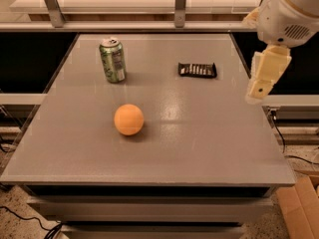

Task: Pick rxbar chocolate

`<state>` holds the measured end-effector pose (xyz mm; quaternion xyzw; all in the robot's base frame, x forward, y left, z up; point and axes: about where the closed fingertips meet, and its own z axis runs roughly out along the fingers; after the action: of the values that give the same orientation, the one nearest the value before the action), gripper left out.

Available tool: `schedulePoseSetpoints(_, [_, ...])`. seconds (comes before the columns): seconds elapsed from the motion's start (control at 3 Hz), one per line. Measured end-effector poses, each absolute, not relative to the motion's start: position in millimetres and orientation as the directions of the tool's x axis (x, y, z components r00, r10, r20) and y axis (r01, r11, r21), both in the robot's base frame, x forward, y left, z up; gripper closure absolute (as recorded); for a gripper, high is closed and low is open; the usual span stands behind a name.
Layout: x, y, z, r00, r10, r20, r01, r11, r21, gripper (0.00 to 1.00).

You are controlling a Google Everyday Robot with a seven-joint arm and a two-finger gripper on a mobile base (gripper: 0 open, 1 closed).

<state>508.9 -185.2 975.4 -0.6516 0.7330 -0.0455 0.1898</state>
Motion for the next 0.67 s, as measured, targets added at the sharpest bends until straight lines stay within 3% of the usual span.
schedulePoseSetpoints(0.67, [562, -159, 946, -0.002, -0.96, -0.28, -0.962, 0.078, -0.262, 0.0])
